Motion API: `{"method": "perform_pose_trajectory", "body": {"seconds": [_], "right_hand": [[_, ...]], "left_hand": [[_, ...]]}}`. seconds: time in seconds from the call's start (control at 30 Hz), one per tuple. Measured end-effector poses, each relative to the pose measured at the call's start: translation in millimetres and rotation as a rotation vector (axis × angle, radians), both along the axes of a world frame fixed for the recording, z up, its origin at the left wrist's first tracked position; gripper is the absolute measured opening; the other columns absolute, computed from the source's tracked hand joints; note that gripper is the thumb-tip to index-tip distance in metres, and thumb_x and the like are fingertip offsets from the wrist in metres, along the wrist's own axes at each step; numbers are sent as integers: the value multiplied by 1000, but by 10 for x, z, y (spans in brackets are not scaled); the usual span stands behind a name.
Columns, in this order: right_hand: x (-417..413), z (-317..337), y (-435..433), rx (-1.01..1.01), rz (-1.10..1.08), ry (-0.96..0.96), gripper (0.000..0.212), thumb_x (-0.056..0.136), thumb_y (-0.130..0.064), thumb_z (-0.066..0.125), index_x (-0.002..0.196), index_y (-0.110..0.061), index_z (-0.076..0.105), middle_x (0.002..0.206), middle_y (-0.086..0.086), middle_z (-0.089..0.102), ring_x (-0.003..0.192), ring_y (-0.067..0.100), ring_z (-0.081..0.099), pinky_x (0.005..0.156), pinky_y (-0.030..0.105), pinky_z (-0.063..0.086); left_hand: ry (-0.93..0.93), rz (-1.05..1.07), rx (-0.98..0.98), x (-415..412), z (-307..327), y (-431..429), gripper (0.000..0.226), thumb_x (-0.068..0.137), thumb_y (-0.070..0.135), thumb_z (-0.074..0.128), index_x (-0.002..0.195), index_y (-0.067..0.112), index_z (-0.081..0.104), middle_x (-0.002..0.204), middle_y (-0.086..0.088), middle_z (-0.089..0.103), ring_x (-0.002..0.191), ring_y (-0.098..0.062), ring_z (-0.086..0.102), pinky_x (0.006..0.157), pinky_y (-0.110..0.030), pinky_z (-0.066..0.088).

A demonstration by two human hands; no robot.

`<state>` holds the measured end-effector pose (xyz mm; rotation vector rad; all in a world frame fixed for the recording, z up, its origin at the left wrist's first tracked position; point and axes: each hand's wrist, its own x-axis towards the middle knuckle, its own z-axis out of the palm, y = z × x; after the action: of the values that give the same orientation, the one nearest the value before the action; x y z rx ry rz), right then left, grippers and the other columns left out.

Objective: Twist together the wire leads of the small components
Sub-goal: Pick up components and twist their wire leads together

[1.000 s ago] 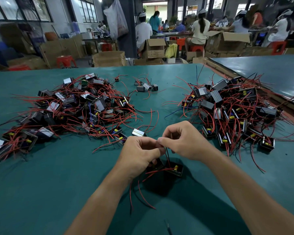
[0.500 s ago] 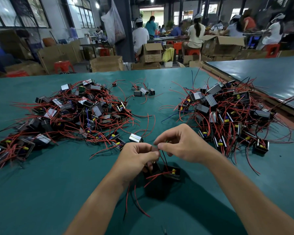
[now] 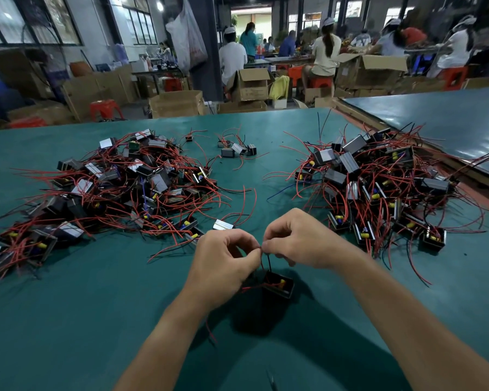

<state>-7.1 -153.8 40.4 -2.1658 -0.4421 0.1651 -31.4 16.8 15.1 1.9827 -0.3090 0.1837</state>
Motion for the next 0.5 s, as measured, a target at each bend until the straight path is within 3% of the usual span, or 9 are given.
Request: {"method": "perform_pose_trajectory", "body": {"seconds": [0.13, 0.37, 0.5], "right_hand": [[-10, 17, -1, 149, -10, 216, 24, 87, -5, 63, 63, -10, 67, 49, -1, 53, 41, 11, 43, 43, 22, 40], [-1, 23, -143, 206, 163, 62, 16, 84, 4, 68, 76, -9, 70, 60, -1, 63, 52, 15, 54, 53, 23, 47], [3, -17, -123, 248, 189, 31, 11, 82, -3, 75, 82, -14, 73, 63, -1, 66, 55, 14, 53, 53, 24, 46]], "left_hand": [[3, -5, 1, 3, -2, -5, 20, 78, 6, 72, 64, 18, 67, 46, 8, 56, 40, -6, 44, 42, -16, 33], [259, -70, -233, 0, 95, 36, 22, 82, 0, 70, 64, 13, 70, 52, -7, 54, 40, -11, 44, 43, -19, 35], [372, -120, -276, -9, 135, 77, 18, 82, -2, 67, 67, 9, 70, 51, -4, 55, 39, -11, 44, 42, -18, 35]]}}
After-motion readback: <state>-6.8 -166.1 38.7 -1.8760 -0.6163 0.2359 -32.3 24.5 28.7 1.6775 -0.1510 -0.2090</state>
